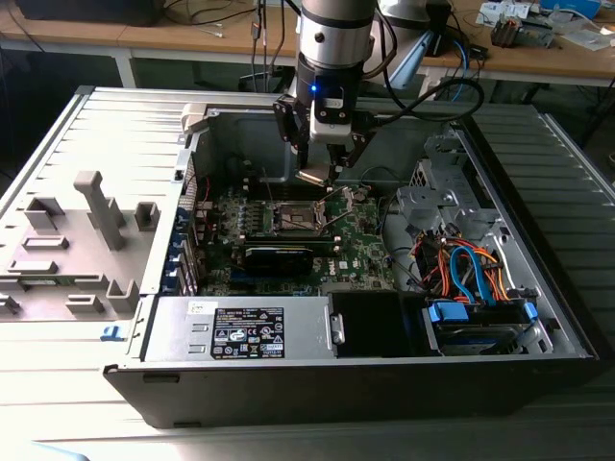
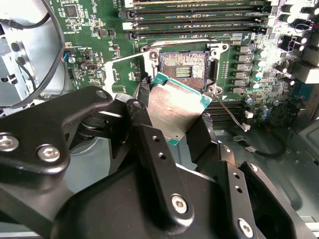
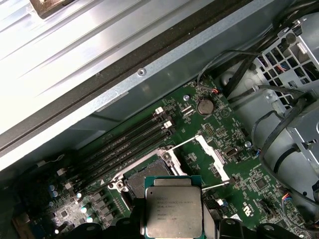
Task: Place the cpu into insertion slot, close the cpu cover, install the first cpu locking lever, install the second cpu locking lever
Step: 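Place the cpu into insertion slot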
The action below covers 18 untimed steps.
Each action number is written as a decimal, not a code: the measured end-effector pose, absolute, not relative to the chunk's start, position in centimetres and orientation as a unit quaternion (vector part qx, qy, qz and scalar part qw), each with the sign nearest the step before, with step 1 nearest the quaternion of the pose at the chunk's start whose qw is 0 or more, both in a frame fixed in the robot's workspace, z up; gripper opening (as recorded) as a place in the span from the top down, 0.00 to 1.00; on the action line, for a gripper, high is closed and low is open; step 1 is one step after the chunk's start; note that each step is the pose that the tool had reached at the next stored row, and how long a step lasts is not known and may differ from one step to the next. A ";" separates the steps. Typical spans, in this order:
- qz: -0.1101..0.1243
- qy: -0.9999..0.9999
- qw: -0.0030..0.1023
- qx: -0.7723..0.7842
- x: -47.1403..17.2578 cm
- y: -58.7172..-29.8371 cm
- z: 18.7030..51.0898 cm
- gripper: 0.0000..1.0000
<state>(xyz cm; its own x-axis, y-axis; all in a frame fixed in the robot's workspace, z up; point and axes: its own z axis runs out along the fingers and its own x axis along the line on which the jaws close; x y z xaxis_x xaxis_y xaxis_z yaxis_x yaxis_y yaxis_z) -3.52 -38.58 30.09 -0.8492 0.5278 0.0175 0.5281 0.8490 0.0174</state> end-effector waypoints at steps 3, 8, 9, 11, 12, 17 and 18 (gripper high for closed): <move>-0.011 -0.961 0.006 -0.275 -3.5 -38.6 30.1 0.45; -0.011 -0.961 0.006 -0.276 -3.5 -38.6 30.1 0.45; -0.011 -0.961 0.006 -0.277 -3.5 -38.6 30.1 0.45; -0.011 -0.961 0.006 -0.277 -3.5 -38.6 30.1 0.45; -0.011 -0.961 0.006 -0.277 -3.5 -38.6 30.1 0.45; -0.011 -0.960 0.006 -0.279 -3.5 -38.6 30.1 0.45; -0.011 -0.960 0.006 -0.279 -3.5 -38.6 30.1 0.45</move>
